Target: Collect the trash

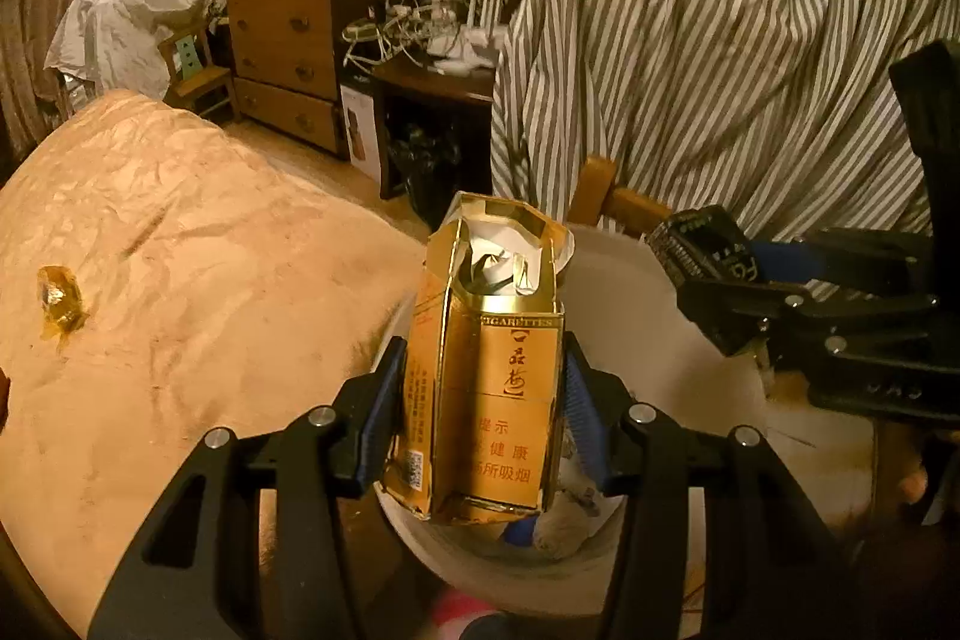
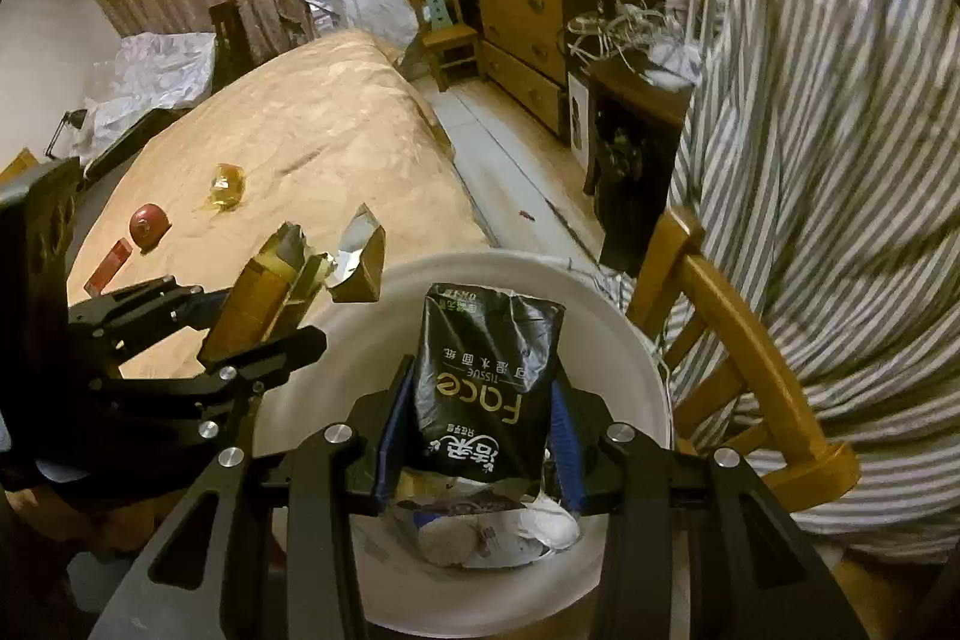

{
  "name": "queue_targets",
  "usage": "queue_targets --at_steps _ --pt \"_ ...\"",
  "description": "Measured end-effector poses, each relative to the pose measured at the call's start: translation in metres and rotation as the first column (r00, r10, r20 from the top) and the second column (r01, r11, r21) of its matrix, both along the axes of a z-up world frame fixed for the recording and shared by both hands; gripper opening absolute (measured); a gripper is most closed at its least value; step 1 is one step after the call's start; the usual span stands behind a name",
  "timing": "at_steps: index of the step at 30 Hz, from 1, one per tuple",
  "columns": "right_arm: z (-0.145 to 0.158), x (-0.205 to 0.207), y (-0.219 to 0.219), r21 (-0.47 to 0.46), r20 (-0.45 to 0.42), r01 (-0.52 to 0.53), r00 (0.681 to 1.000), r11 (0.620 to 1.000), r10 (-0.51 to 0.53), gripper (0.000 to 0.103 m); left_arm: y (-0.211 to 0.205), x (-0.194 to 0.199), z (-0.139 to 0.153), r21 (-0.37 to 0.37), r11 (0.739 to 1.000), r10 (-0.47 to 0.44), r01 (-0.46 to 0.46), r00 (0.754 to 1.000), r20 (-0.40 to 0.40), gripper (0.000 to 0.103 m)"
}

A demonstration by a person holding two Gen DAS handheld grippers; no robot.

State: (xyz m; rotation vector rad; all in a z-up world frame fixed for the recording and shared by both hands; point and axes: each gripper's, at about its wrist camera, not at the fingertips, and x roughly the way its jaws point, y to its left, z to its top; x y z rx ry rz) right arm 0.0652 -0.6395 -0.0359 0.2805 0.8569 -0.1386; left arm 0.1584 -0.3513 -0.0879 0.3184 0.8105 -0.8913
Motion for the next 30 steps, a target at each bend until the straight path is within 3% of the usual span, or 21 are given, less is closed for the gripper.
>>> queue_targets --at_steps 6,8,9,20,22,25,30 --pt "-0.009 -0.01 0.006 0.007 -0.006 0.011 1.0 1.0 -0.011 0.047 -0.006 0.001 -0.006 0.02 1.0 -0.006 0.006 1.0 0.001 0.053" --pt "-0.008 -0.011 0.005 0.015 0.0 0.014 1.0 1.0 -0.014 0.049 -0.007 0.004 -0.005 0.019 1.0 0.004 -0.004 1.0 -0.002 0.08" --pt "-0.006 -0.011 0.004 0.017 0.005 0.017 1.0 1.0 -0.017 0.05 -0.008 0.005 -0.003 0.016 1.0 0.011 -0.011 1.0 0.005 0.084" --pt "0.021 -0.031 0.006 0.039 0.072 0.035 0.997 0.999 -0.037 0.051 0.005 0.002 0.008 -0.005 0.999 0.04 -0.04 0.999 0.023 0.085" --pt "0.032 -0.04 0.012 0.031 0.105 0.03 0.994 0.999 -0.033 0.057 0.015 -0.005 0.018 -0.024 0.999 0.032 -0.032 0.999 0.037 0.086" --pt "0.055 -0.069 0.028 -0.019 0.192 0.036 0.981 0.999 -0.032 0.069 0.04 -0.022 0.037 -0.068 0.997 0.03 -0.023 0.994 0.102 0.097" --pt "0.08 -0.132 0.074 -0.124 0.324 0.074 0.946 0.99 -0.03 0.085 0.093 -0.056 0.066 -0.187 0.982 0.067 -0.039 0.987 0.147 0.097"
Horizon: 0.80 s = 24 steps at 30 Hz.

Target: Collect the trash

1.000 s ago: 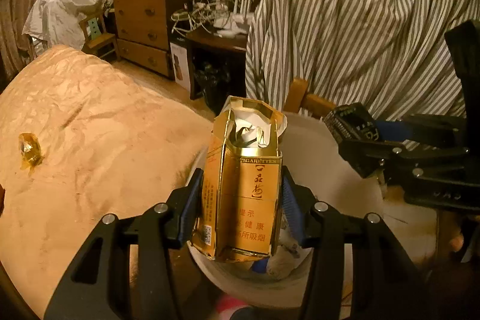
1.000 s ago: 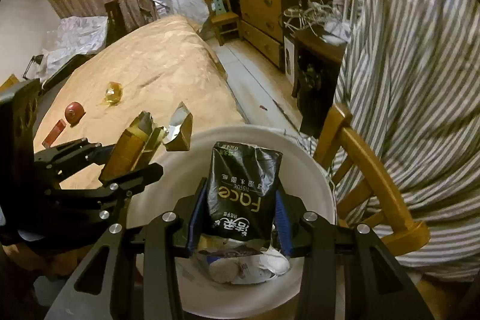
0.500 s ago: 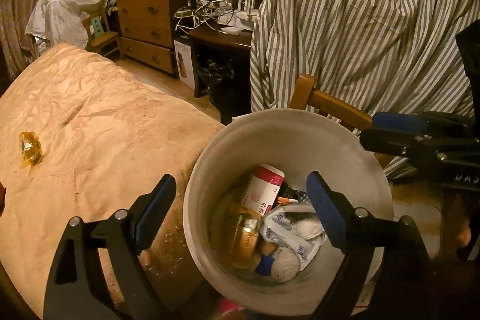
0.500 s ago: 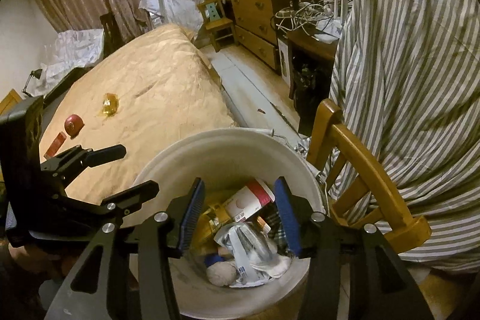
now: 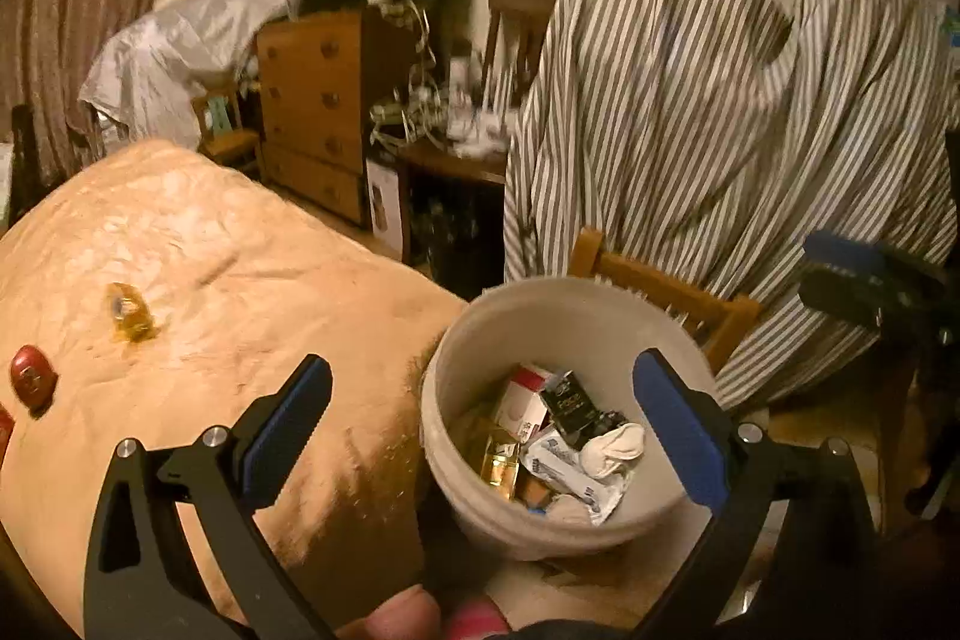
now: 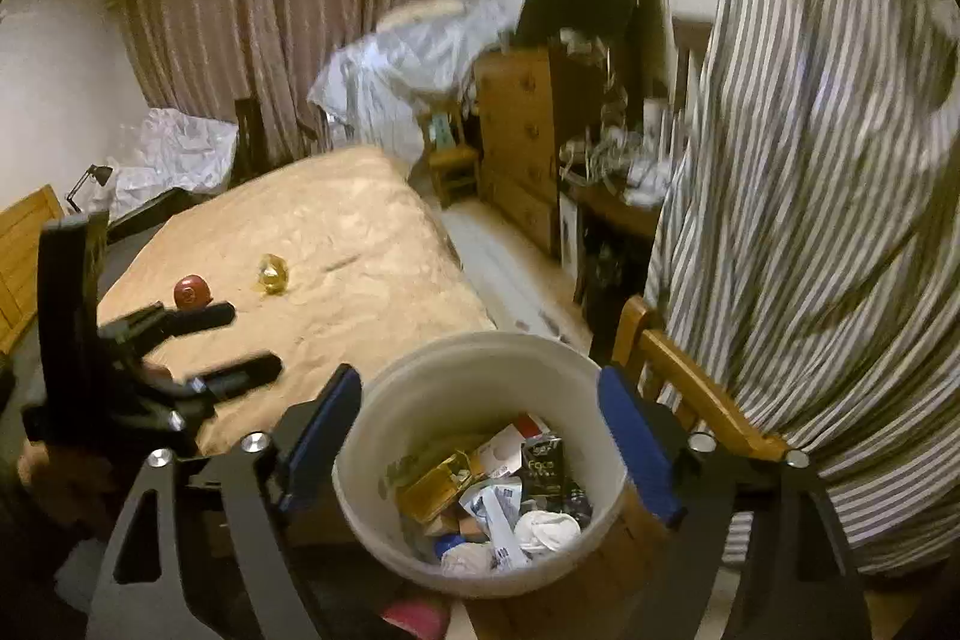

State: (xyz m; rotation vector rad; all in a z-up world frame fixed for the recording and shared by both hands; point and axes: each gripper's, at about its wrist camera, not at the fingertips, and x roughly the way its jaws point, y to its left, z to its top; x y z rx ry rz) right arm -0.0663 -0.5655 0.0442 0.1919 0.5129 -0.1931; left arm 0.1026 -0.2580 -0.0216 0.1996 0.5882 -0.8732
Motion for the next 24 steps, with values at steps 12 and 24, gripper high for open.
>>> queue_targets --at_steps 12,24 --pt "-0.021 -0.116 0.051 -0.031 0.062 0.111 0.992 0.993 -0.109 0.093 0.05 -0.069 -0.003 -0.016 0.997 0.078 -0.077 0.995 0.066 0.097" --pt "-0.033 -0.157 0.071 -0.013 0.081 0.112 0.991 0.994 -0.11 0.096 0.059 -0.098 0.002 -0.028 0.998 0.053 -0.051 0.995 0.085 0.097"
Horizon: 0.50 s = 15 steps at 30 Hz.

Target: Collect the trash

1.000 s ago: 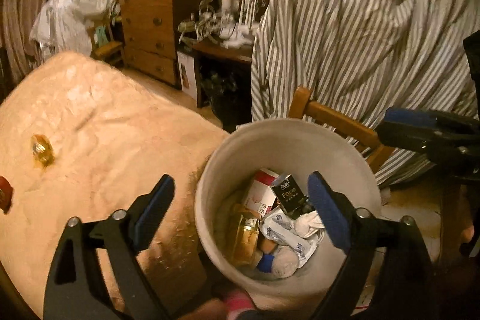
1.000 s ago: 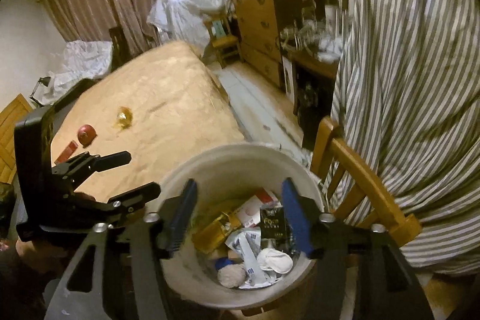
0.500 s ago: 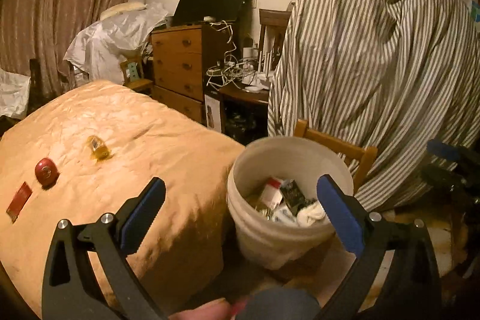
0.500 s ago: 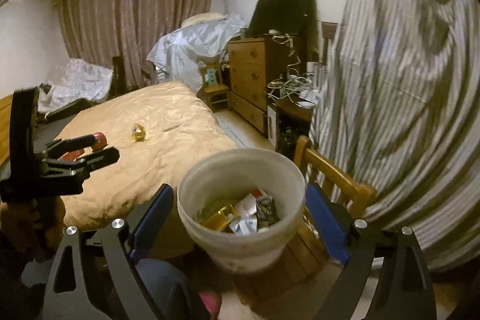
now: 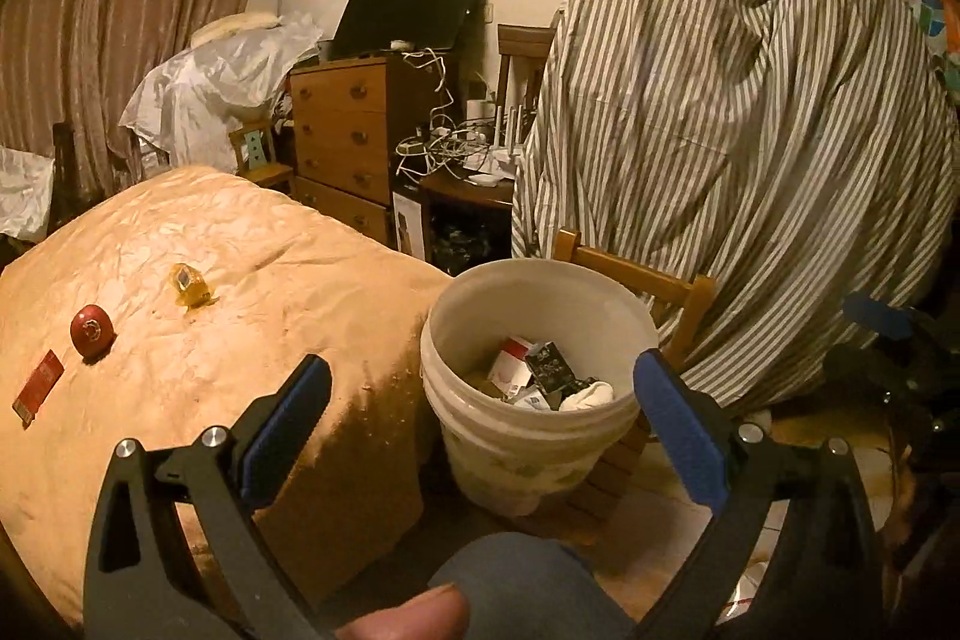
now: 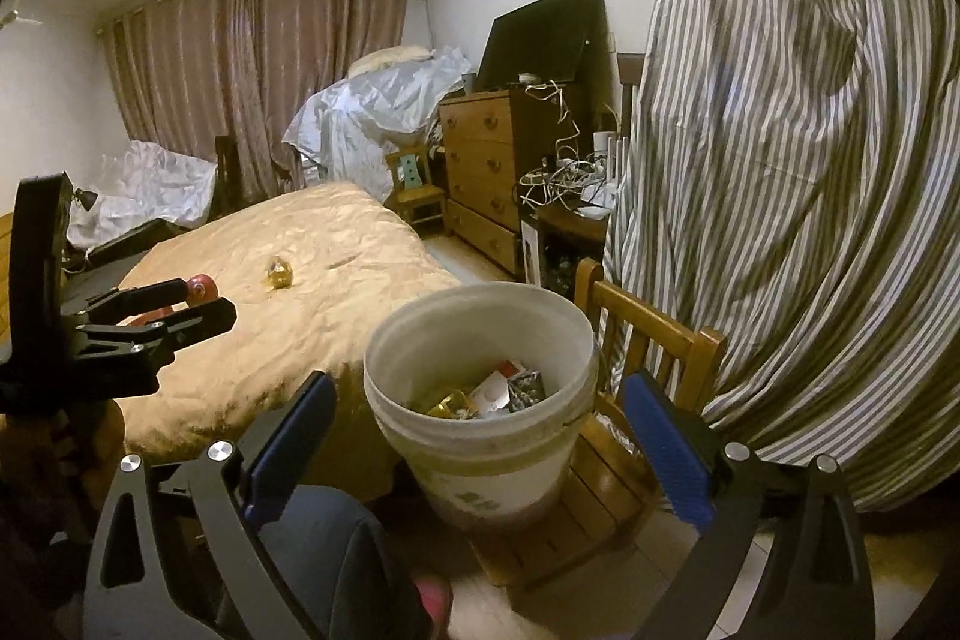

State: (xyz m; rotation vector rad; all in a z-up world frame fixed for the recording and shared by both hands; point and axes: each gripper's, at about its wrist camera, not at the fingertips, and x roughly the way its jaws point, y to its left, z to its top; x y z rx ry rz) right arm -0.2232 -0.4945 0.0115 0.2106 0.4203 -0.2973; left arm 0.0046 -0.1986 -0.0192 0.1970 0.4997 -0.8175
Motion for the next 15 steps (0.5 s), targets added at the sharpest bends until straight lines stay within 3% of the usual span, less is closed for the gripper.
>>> queue_targets --at_steps 15 --pt "0.0002 0.0055 -0.0065 0.004 -0.007 -0.007 1.0 1.0 0.007 0.097 0.0019 -0.0066 0.003 -0.001 1.0 -0.005 0.005 1.0 0.018 0.097"
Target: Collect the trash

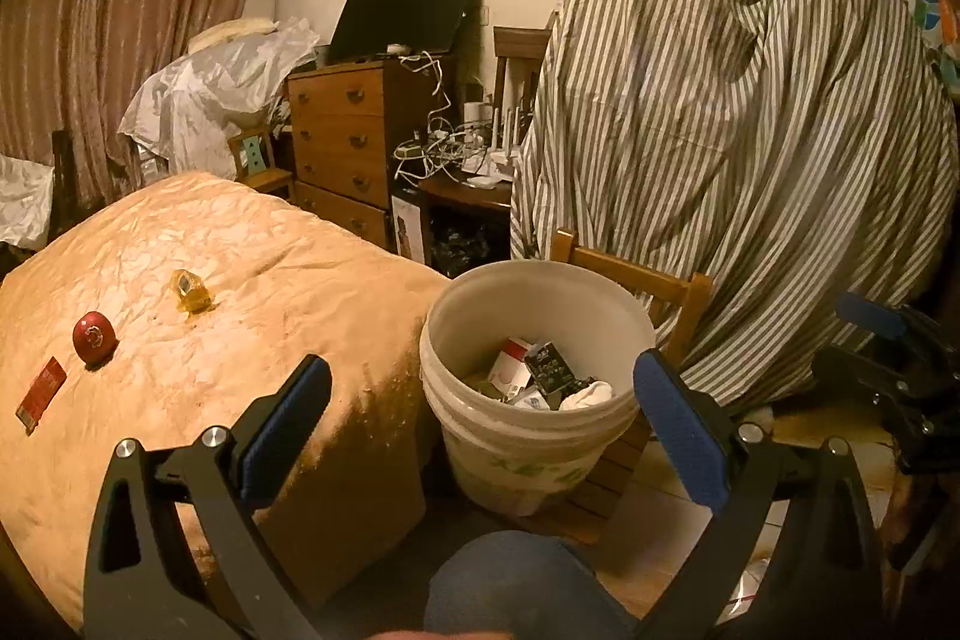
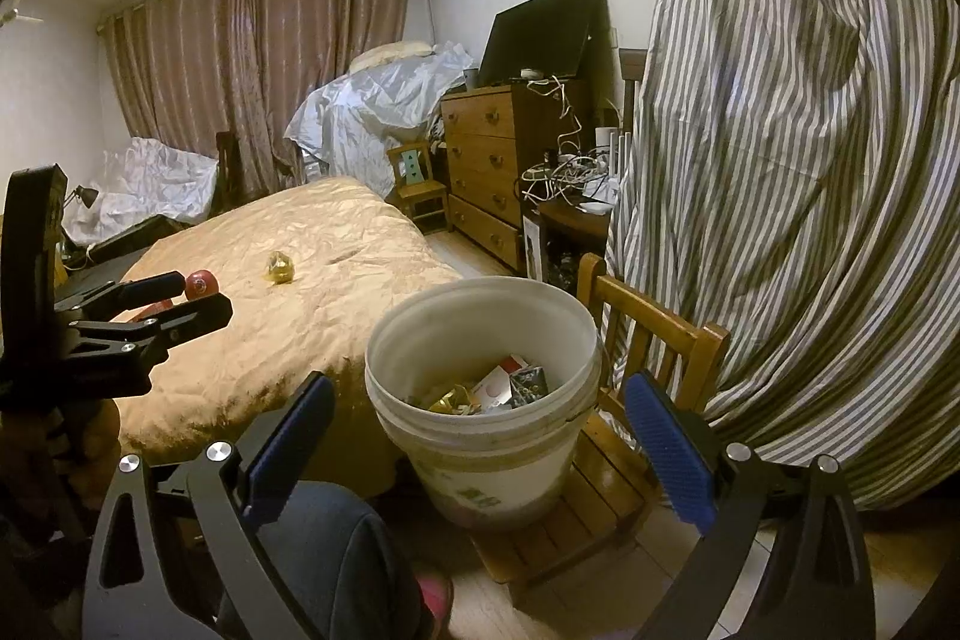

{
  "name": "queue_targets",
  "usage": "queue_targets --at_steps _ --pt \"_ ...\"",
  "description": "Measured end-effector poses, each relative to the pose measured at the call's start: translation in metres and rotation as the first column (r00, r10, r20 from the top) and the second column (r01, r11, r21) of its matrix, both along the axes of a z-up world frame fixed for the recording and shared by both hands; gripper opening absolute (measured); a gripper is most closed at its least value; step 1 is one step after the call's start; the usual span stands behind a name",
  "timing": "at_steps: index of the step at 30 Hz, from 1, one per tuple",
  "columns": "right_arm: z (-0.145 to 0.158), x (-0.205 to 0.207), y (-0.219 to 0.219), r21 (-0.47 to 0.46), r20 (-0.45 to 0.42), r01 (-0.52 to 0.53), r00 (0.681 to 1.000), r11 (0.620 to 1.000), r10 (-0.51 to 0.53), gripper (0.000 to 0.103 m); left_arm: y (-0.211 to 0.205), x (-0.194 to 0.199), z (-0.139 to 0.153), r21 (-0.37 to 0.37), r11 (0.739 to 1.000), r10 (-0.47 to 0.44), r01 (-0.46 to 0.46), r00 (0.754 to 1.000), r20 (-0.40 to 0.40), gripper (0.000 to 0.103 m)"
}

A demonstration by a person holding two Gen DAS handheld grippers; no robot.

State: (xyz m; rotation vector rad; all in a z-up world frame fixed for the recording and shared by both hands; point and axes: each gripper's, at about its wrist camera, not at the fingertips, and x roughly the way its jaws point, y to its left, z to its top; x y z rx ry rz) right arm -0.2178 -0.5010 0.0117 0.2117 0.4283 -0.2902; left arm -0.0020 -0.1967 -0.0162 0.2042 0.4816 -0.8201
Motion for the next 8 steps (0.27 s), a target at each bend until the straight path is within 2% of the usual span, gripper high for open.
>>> queue_targets --at_steps 8 --pt "-0.0006 0.0017 -0.001 0.003 0.002 0.0 1.0 1.0 0.0 0.098 -0.0022 0.0024 -0.0017 0.016 1.0 -0.002 0.002 1.0 -0.014 0.097"
